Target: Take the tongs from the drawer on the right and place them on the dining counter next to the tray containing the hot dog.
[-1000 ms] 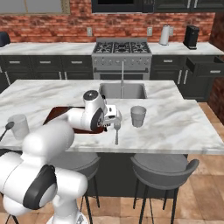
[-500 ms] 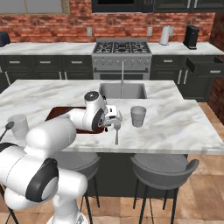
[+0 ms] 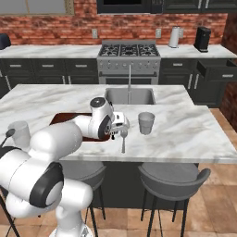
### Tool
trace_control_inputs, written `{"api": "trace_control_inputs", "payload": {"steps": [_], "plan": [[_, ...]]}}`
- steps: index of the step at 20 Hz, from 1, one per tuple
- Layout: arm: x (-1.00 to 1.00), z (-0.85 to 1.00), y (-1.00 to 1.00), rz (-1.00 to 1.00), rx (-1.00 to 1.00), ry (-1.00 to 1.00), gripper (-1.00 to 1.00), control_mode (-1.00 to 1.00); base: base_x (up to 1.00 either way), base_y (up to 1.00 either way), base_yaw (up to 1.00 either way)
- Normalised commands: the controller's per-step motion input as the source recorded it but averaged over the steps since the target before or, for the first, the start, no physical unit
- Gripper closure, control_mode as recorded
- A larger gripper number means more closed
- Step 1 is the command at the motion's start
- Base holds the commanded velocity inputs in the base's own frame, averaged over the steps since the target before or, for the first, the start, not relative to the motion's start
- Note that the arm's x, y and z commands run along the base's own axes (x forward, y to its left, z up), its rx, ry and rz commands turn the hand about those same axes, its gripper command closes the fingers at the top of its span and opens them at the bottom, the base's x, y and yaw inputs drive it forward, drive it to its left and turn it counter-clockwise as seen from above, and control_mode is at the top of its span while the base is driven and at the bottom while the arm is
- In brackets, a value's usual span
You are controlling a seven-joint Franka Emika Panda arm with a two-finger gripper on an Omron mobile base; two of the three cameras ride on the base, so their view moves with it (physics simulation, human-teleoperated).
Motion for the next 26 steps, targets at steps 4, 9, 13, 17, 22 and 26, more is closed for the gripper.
{"api": "trace_control_inputs", "payload": {"steps": [4,9,13,17,22,26], "plan": [[0.0,-0.03,0.0,0.0,0.0,0.0,-1.0,-1.0,0.0,0.0,0.0],[0.0,0.0,-0.03,0.0,0.0,0.0,-1.0,-1.0,0.0,0.0,0.0],[0.0,0.0,-0.02,0.0,0.0,0.0,-1.0,-1.0,0.0,0.0,0.0],[0.0,0.01,0.0,0.0,0.0,0.0,-1.0,-1.0,0.0,0.0,0.0],[-0.26,0.54,0.0,-0.02,0.0,-0.05,-1.0,-1.0,0.0,0.0,0.0],[-0.22,0.9,0.0,-0.05,0.01,0.0,-1.0,-1.0,0.0,0.0,0.0]]}}
